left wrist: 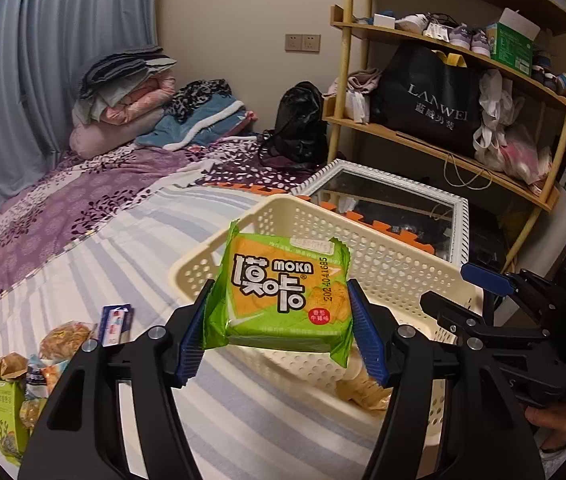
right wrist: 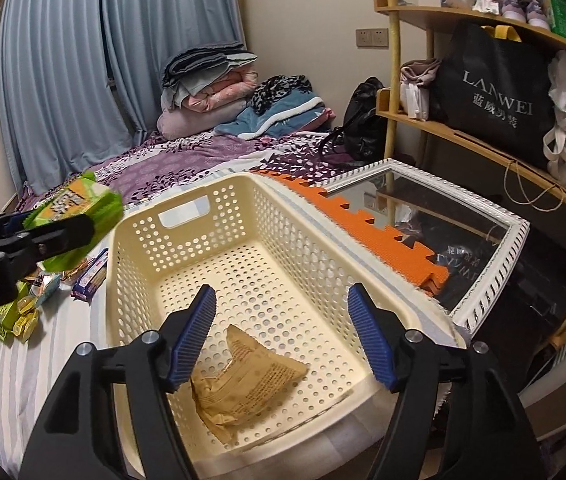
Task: Organize snacks
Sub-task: 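Carry both packs over the cream basket while the right tool opens, dropping the brown bag, then open the left tool to drop the MOKA pack into the basket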
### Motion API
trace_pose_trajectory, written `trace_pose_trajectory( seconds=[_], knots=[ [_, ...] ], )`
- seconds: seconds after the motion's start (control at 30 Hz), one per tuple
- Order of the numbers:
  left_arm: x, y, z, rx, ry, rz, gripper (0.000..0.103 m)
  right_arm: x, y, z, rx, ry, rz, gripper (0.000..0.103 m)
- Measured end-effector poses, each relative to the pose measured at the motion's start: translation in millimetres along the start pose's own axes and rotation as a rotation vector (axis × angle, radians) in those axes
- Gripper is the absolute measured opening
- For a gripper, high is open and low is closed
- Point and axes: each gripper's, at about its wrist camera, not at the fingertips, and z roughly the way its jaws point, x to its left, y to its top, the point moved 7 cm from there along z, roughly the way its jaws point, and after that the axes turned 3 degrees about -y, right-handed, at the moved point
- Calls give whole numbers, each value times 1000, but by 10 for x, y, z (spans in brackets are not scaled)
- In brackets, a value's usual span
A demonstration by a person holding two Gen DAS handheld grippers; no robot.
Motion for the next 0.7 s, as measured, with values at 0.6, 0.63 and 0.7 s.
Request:
trace_pose_trajectory(
  seconds=[0.6,0.63,0.7],
  knots=[
    [193,-23,-83,-13,51,-53,100,108,132,-112,-38,-8,-22,84],
    [214,-30,-96,-13,55,-56,100,128,136,-116,-38,-8,-26,85],
    [258,-58,-130,-13,60,-64,100,165,146,-117,-38,-6,-33,86]
  ],
)
